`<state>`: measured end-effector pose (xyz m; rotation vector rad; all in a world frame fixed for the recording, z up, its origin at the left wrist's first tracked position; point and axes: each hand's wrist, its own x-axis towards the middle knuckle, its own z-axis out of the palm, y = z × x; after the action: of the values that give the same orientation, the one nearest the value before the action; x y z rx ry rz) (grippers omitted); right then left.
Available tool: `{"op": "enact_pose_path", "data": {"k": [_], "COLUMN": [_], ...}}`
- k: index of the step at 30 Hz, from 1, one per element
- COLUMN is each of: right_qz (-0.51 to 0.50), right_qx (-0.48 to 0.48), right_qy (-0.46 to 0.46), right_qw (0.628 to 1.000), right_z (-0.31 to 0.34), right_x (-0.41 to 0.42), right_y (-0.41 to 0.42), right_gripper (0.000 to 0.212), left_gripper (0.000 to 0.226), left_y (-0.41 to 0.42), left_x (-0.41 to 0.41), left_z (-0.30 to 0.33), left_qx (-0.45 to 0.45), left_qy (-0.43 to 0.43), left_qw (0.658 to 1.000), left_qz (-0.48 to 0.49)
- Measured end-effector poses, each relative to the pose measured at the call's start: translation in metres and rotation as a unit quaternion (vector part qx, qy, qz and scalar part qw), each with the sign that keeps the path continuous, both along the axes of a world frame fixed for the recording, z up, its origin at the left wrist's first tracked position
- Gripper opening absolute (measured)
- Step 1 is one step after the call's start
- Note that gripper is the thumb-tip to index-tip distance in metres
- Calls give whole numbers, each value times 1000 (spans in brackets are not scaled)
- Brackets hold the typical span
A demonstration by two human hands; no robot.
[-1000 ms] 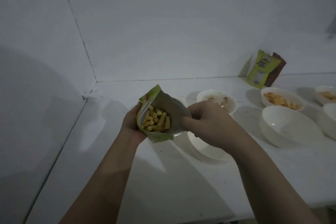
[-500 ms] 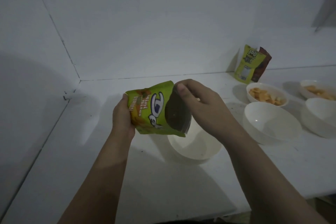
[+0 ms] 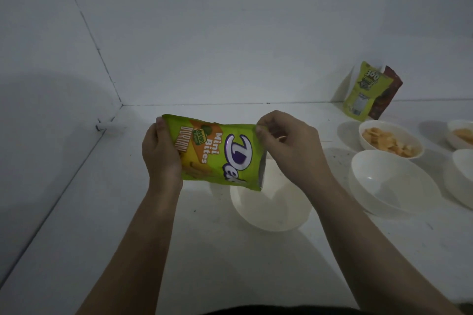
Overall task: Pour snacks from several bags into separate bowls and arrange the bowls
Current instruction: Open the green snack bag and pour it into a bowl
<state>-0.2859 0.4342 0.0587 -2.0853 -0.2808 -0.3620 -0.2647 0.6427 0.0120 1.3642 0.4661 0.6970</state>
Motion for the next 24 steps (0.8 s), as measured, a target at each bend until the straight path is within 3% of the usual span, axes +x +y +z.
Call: {"op": "enact_pose_path", "data": {"k": [4, 17, 24], "right_qz": [1, 11, 14], "right_qx": [-37, 15, -21], "right_qy": [24, -18, -19], "right_qw": [999, 1000, 1000], "right_z": [-7, -10, -9], "right_x": [6, 1, -1], "right_y": [-9, -16, -18], "right_gripper": [16, 15, 14], "left_gripper": [41, 41, 44], "left_y": [-6, -7, -8], "left_x": [-4, -10, -17], "left_z": [2, 9, 14], "left_qx": [28, 37, 78], "left_qy": [-7, -23, -28], "left_qw": [1000, 999, 997], "left_qz": [6, -4, 14]}}
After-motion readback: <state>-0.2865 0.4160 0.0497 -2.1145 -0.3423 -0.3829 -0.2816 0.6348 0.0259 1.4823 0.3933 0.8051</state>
